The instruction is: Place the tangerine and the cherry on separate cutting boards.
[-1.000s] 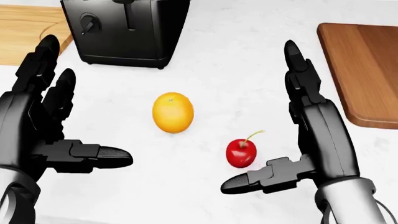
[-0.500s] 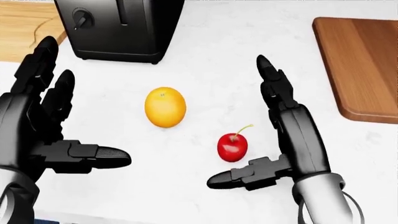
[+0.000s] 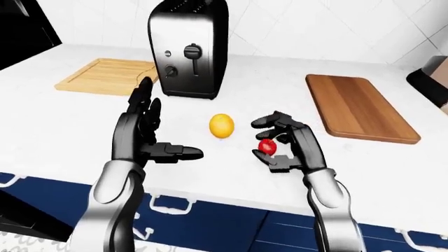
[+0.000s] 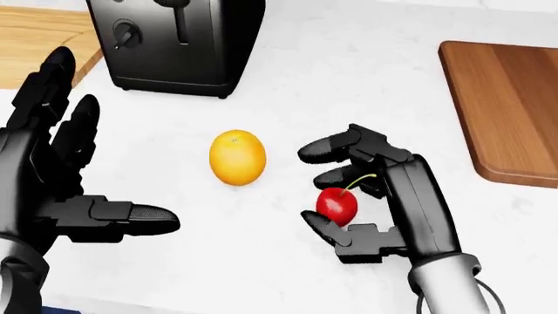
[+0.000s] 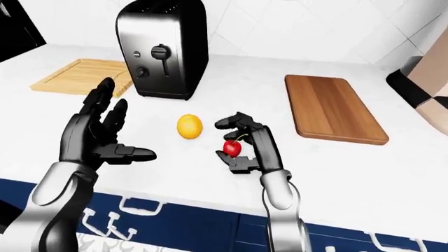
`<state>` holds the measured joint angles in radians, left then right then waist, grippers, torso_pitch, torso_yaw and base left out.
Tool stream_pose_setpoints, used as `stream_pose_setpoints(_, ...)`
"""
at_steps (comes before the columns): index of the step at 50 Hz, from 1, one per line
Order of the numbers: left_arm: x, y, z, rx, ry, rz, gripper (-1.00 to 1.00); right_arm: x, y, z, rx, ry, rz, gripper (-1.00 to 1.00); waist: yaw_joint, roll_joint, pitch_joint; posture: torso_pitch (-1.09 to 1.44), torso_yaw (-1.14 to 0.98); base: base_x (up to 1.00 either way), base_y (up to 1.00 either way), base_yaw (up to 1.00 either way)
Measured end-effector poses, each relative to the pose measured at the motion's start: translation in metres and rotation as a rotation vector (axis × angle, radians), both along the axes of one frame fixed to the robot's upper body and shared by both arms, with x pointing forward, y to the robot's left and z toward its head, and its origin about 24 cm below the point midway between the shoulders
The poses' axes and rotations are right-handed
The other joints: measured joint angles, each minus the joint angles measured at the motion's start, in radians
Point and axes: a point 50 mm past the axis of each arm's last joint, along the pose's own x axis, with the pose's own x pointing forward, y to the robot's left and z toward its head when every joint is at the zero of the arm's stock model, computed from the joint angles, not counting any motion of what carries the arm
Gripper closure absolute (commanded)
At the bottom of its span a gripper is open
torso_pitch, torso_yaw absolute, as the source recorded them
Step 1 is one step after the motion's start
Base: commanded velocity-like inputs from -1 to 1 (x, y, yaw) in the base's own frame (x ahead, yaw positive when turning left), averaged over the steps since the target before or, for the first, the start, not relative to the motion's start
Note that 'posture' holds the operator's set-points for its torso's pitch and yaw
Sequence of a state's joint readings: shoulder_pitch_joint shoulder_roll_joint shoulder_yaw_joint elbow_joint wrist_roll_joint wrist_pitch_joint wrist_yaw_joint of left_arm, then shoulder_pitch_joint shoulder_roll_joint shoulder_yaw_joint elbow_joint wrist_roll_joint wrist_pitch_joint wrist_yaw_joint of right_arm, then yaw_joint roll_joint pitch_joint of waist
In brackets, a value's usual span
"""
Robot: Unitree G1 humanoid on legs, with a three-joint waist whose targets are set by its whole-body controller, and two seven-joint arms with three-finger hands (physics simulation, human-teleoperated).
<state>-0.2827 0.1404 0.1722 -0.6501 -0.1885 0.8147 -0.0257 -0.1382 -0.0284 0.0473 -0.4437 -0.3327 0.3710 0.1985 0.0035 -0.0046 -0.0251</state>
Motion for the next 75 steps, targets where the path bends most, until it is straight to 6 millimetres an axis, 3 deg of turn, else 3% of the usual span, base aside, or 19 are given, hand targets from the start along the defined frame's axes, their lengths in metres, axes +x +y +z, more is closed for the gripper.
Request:
stream_pose_setpoints(6,-0.001,0.001,0.002,-0.001,-0.002,0.004,-1.00,-0.009,-0.002,0.000,-0.014,-0.025,-0.008,0.44,0.000,-0.001,-0.011,0.00,0.00,0.00,0.00,0.00)
stream_pose_setpoints(7,-0.001,0.001,0.002,-0.001,-0.003,0.004,-1.00,-0.009,-0.003,-0.001,-0.015,-0.026,-0.008,0.50,-0.001,-0.002,-0.012,0.00,0.00,0.00,0.00,0.00)
stream_pose_setpoints(8,0.000,0.001,0.002,-0.001,-0.004,0.005,-1.00,-0.010,-0.003,-0.001,-0.013,-0.026,-0.008,0.69,-0.002,-0.002,-0.013,0.00,0.00,0.00,0.00,0.00)
stream_pose_setpoints(17,0.000,-0.002,0.001,0.002,0.001,-0.006,-1.00,-0.016,-0.004,0.017,-0.029,0.012,-0.025,0.99,0.003,0.017,0.015,0.00,0.00,0.00,0.00,0.00)
stream_pose_setpoints(28,0.000,-0.007,0.007,0.012,-0.009,-0.020,-1.00,-0.037,-0.012,0.077,-0.042,-0.110,-0.044,1.00,0.000,0.021,0.034,0.00,0.00,0.00,0.00,0.00)
stream_pose_setpoints(34,-0.001,-0.009,0.012,0.015,-0.022,-0.025,-1.00,-0.043,-0.014,0.092,-0.057,-0.143,-0.053,1.00,0.001,0.018,0.040,0.00,0.00,0.00,0.00,0.00)
stream_pose_setpoints(43,0.001,-0.015,0.013,0.031,-0.013,-0.038,-1.00,-0.042,-0.024,0.102,-0.086,-0.164,-0.097,1.00,0.006,0.016,0.048,0.00,0.00,0.00,0.00,0.00)
stream_pose_setpoints(57,0.019,-0.050,0.014,0.139,0.044,-0.167,-1.00,-0.039,-0.027,0.102,-0.083,-0.158,-0.104,1.00,0.006,0.015,0.046,0.00,0.00,0.00,0.00,0.00)
stream_pose_setpoints(67,0.029,-0.055,0.008,0.222,0.105,-0.194,-1.00,-0.040,-0.030,0.105,-0.079,-0.170,-0.112,1.00,0.000,0.016,0.047,0.00,0.00,0.00,0.00,0.00)
stream_pose_setpoints(75,0.038,-0.061,0.014,0.272,0.115,-0.209,-1.00,-0.039,-0.028,0.105,-0.075,-0.165,-0.106,1.00,0.001,0.010,0.044,0.00,0.00,0.00,0.00,0.00)
